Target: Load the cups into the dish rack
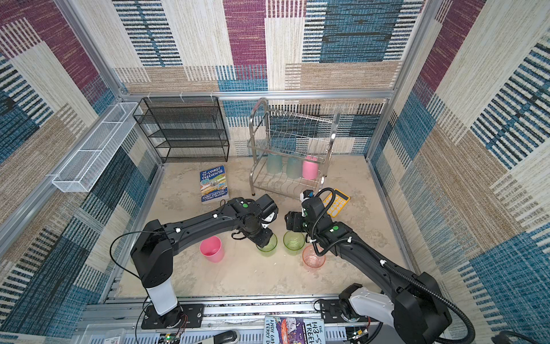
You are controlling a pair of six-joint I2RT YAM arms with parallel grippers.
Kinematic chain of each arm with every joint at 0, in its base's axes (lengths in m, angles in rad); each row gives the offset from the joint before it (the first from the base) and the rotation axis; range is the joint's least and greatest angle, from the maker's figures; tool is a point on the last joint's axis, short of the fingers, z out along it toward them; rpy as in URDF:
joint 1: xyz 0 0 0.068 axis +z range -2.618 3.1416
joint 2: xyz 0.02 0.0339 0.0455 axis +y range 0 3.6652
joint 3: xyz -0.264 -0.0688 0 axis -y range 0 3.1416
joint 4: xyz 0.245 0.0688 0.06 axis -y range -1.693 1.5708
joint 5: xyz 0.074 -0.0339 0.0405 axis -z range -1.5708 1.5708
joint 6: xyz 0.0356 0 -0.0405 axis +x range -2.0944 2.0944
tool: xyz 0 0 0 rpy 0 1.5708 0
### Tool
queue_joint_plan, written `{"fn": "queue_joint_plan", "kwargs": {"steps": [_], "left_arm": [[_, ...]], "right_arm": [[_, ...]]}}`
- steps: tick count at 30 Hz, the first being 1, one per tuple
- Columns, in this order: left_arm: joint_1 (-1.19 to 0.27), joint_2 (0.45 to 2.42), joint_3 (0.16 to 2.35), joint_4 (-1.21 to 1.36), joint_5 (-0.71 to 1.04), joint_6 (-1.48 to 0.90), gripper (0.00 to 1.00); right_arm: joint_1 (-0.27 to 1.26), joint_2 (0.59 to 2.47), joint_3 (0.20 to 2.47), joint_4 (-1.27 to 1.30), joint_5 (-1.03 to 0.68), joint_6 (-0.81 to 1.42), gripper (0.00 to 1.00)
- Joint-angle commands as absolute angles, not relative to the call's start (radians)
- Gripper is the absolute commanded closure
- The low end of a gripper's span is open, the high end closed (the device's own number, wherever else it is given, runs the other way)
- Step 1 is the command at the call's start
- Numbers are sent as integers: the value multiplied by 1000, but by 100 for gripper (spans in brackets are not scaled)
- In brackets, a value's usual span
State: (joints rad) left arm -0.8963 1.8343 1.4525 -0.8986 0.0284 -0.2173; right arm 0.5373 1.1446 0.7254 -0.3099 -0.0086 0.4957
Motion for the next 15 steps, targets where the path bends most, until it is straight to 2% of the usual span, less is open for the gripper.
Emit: {"fn": "queue_joint_plan", "kwargs": {"steps": [1, 15], "left_arm": [[-889, 1850, 1447, -884, -3, -187, 52], [-863, 1845, 1434, -859, -5, -171, 72]], "right_arm": [[539, 1156, 729, -277, -26, 510, 21], [538, 1149, 730, -279, -13, 503, 21]]}}
